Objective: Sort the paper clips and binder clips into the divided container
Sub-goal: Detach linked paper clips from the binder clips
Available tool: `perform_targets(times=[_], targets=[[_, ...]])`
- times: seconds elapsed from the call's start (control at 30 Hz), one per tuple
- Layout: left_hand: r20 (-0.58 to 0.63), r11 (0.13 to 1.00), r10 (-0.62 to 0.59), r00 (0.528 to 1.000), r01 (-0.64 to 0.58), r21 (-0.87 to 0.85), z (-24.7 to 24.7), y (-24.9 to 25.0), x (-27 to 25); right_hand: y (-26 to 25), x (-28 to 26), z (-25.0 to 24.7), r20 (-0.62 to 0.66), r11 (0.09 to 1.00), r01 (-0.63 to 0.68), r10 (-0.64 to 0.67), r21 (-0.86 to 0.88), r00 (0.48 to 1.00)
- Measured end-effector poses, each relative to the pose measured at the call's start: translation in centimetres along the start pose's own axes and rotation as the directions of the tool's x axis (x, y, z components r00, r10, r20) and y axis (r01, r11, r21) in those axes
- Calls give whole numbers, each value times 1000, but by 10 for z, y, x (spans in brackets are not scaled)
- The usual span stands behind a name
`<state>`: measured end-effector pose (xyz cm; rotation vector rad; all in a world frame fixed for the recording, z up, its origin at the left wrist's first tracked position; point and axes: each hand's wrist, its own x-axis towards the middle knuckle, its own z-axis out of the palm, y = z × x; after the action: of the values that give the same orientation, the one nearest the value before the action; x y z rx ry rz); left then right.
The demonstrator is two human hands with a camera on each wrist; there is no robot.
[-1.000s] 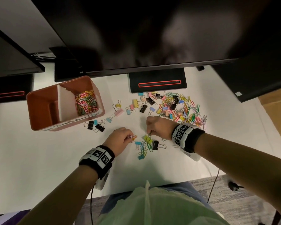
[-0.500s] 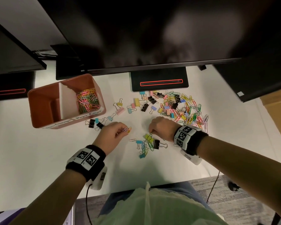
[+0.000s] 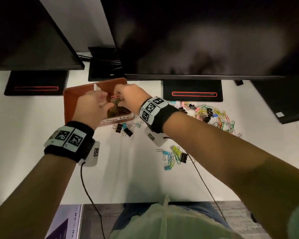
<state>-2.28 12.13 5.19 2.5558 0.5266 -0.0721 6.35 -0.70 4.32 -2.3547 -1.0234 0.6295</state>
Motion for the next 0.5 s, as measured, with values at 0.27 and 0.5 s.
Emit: perform_targets(times=[0.27,0.5], targets=[[116,953,278,953,-259,-160,42,8,-61,53,-70,-4,-54,997,72,-70,25,996],[513,880,454,729,-456,-131,128,30,-92,110,-172,23,427,989,-46,103,-143,898]])
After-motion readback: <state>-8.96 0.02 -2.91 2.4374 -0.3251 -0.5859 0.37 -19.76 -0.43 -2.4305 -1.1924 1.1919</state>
